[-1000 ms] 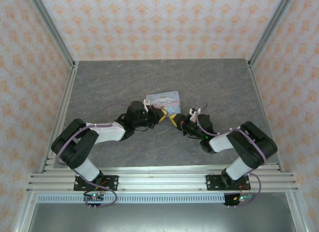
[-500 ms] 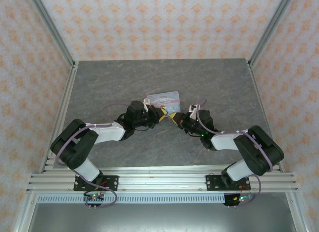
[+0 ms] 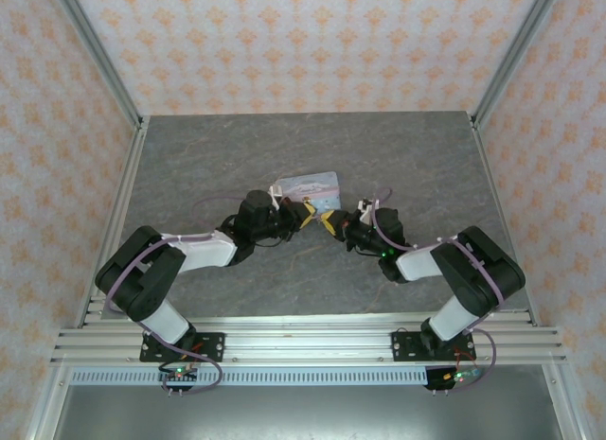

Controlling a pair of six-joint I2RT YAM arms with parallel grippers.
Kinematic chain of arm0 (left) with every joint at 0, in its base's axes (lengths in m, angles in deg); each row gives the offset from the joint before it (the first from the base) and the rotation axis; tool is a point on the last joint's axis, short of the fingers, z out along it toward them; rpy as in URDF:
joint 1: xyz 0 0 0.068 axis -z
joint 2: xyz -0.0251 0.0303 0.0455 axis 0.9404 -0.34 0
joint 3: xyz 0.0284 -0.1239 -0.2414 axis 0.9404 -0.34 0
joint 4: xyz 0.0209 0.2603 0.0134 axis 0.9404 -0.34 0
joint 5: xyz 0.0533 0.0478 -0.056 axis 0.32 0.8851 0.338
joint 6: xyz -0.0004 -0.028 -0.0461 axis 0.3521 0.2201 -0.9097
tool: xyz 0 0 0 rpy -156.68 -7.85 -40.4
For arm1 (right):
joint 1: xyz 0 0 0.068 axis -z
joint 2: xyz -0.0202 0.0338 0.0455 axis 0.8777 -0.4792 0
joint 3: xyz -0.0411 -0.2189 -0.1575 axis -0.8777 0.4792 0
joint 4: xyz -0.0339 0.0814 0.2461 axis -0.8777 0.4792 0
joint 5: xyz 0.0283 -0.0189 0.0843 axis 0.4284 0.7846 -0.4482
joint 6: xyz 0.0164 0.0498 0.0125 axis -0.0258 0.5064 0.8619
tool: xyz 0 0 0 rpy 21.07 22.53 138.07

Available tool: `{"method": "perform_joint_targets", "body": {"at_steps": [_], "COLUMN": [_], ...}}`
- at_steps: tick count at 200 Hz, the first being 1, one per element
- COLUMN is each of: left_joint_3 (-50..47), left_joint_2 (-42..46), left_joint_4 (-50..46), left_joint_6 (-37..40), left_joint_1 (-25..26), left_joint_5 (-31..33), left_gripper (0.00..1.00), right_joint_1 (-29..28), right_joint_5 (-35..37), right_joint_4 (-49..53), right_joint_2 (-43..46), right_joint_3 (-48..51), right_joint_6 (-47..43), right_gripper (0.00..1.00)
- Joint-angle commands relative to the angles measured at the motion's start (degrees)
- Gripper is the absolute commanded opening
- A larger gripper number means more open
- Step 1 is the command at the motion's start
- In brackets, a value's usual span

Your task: Unlock the padlock with the key

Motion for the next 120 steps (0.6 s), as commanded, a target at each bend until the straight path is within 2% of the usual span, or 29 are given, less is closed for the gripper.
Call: {"method": "perform_joint_targets", "body": {"at_steps": [1, 36, 120], "left_joint_3": [0.45, 0.47, 1.36], "left_joint_2": [2.94, 4.01, 6.45], "left_joint_4": [3.08, 1.65, -5.93], "left_joint_6": [-1.23, -3.59, -3.88], "left_joint_1": [2.58, 3.02, 3.2], "left_joint_5": [-6.46, -5.07, -4.36], "left_gripper": [0.0, 0.0, 0.0], "right_joint_1": [0.51, 1.63, 3.07], "right_joint_5": [-0.6, -3.36, -8.25], "right_joint_4": [-3.38, 5.83, 10.01], "right_joint_2": [1.26, 2.79, -1.73], "right_joint_3": [-4.37, -7.38, -14.39], "right_joint_6": [1.42, -4.47, -7.23], "right_gripper": [0.0, 0.0, 0.0]}}
